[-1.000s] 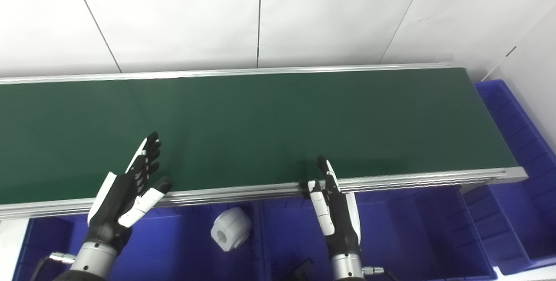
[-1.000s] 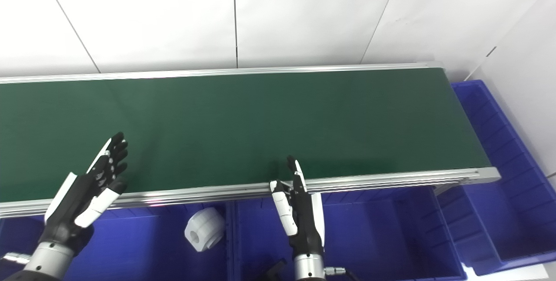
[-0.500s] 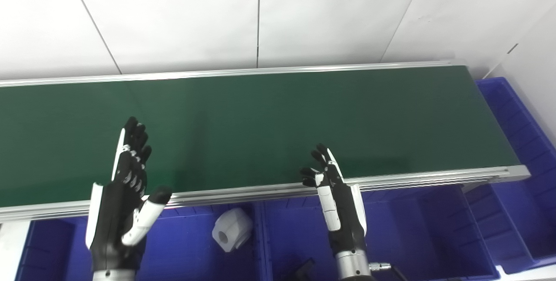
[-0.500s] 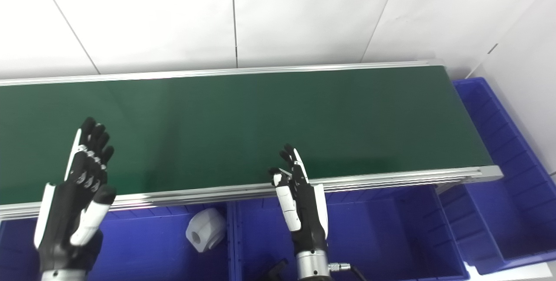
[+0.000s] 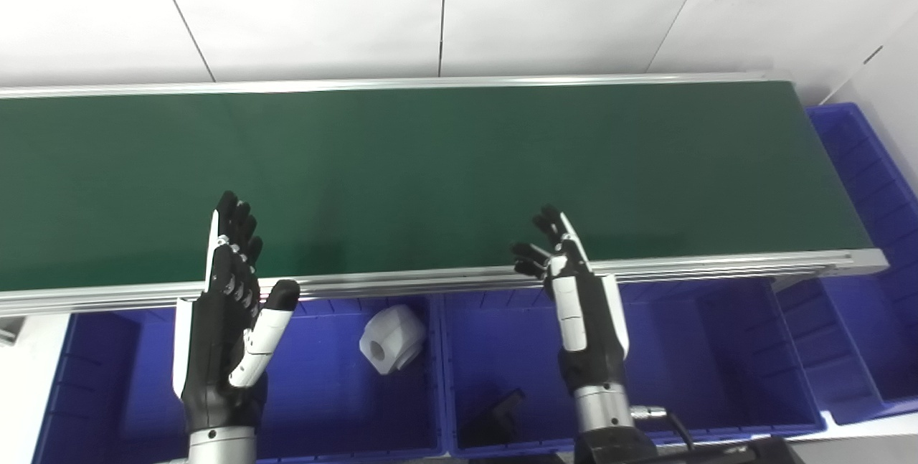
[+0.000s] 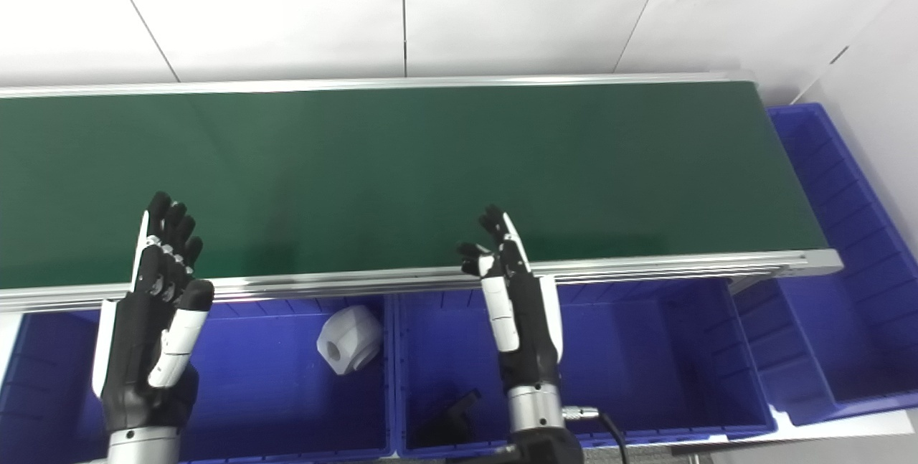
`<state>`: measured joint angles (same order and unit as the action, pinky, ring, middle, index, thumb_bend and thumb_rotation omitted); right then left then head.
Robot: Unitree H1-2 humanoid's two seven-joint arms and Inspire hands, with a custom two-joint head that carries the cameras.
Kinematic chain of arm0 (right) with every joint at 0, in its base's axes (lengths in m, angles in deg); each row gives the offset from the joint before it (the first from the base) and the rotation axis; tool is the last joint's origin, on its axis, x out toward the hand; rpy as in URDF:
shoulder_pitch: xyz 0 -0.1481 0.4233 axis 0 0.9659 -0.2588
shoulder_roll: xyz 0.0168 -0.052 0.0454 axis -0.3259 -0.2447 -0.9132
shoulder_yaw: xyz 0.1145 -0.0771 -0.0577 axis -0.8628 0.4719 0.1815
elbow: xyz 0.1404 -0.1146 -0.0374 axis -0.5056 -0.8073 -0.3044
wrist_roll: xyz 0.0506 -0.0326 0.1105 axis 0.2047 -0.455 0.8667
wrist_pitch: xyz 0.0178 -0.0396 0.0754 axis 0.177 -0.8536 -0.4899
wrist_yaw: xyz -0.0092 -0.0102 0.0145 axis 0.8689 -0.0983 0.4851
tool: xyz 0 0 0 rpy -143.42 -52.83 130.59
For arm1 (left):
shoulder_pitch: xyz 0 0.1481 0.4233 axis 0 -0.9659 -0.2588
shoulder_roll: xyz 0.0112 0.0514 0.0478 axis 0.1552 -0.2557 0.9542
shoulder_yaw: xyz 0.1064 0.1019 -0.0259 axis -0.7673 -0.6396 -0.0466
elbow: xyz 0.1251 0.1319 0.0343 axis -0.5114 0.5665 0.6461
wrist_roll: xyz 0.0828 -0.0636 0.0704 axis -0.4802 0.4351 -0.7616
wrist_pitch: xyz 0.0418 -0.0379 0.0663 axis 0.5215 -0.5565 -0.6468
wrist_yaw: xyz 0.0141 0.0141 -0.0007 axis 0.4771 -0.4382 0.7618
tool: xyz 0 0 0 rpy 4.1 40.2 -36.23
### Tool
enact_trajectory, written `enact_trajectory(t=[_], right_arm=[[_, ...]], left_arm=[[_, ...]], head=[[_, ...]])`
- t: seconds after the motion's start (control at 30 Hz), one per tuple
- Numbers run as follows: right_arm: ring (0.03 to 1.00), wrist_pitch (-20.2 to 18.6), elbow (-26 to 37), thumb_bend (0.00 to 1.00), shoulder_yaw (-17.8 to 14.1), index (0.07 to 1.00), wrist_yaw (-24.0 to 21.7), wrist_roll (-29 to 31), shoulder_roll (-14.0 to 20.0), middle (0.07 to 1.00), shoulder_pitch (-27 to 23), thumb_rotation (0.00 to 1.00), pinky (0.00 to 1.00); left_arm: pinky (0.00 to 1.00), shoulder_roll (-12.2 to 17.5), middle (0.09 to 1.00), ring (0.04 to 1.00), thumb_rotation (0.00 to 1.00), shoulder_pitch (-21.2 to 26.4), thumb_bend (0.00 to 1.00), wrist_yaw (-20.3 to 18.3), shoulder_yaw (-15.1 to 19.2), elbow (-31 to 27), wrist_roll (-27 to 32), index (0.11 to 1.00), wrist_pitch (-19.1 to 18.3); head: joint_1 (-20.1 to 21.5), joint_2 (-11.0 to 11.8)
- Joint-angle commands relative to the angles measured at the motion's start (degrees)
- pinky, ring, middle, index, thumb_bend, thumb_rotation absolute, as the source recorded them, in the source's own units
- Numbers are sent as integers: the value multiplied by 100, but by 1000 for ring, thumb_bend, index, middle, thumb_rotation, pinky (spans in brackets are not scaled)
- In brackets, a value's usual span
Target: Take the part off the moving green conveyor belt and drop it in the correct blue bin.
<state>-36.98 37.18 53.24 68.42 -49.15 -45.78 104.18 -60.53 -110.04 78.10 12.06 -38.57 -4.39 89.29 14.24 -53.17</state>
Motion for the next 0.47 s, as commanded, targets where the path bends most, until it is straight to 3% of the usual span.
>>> enact_trajectory(t=[0.0,0.33,0.43], right_arm=[[781,117,322,783,93,941,-62,58,-81,919,336,1000,733],[809,574,658,770,247,947,43,-106,-145,915,1013,1000,764],[807,725,503,734,265,945,47,-148,-127,910,1047,1000,763]], left_arm=[[1000,43,1000,1000,739,-202,572,31,-56,-282,119,1000,189],[1000,340,1000,995,786,-527,597,-47,-165,-455,246,1000,148],[1000,410,1000,987,780,-537,557,-36,-204,-319,290,1000,264]], head=[[2,12],[68,104],[47,155]])
